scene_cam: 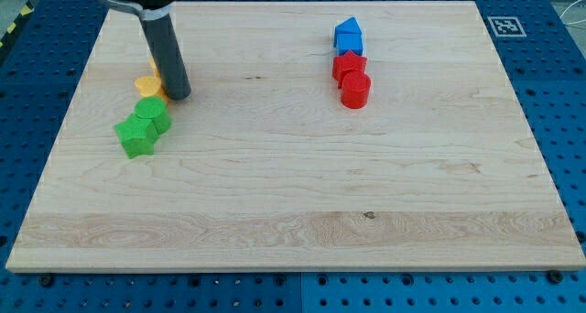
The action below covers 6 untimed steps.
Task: Push the yellow hexagon closer to the yellow heart
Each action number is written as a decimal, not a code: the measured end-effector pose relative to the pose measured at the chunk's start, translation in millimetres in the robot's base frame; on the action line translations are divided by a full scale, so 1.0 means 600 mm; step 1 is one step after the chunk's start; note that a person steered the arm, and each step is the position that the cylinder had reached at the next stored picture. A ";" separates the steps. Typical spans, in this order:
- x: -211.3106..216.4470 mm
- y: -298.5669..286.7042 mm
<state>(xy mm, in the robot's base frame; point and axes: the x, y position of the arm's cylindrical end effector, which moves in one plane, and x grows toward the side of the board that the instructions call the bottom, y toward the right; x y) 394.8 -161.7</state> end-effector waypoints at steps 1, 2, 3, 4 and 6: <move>-0.015 0.017; -0.085 0.055; -0.164 0.058; -0.146 0.027; -0.088 -0.013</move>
